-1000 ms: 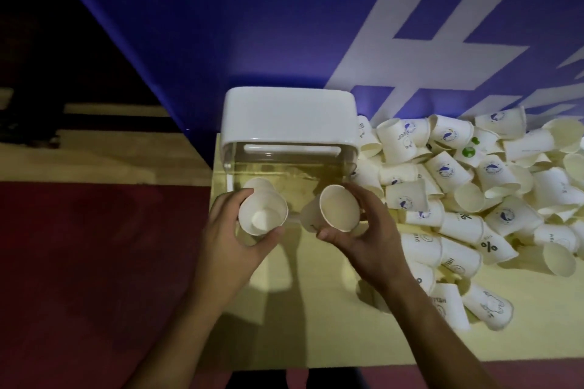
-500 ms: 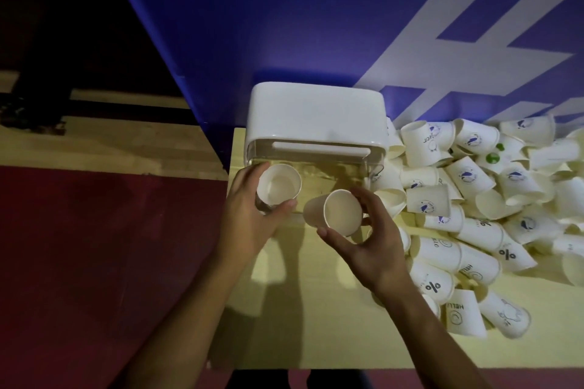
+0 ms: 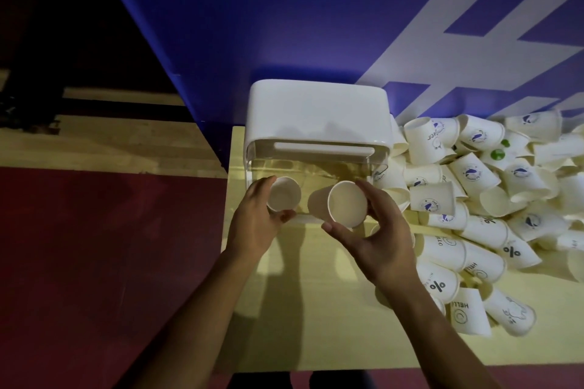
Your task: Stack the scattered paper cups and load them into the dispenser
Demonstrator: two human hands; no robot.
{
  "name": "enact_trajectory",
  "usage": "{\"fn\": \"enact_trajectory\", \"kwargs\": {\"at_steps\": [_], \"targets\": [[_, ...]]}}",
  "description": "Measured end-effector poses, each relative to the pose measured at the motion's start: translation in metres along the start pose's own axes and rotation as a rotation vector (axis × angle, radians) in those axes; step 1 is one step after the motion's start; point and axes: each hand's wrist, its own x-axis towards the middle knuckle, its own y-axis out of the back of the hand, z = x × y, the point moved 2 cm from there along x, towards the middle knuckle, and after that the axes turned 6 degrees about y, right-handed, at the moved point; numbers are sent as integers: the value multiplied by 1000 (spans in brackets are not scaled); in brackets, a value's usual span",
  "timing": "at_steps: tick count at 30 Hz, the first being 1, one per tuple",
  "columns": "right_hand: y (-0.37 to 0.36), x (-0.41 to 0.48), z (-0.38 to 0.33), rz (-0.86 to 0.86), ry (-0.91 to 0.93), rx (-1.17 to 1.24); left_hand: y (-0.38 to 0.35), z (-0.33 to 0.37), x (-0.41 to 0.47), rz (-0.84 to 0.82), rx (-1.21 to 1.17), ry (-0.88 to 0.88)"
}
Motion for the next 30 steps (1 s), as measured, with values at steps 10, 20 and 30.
{"fn": "enact_trajectory", "kwargs": {"at_steps": [10,20,30], "targets": [[-54,26,-14,-113,138,-38,5,-10,-4,-81,-74,-4],[-100,40,11,-253,132,-208,27,-10,-3,19,-274,58],[-103,34,30,-316,38,-169,15,-15,5,-61,-157,39]]}}
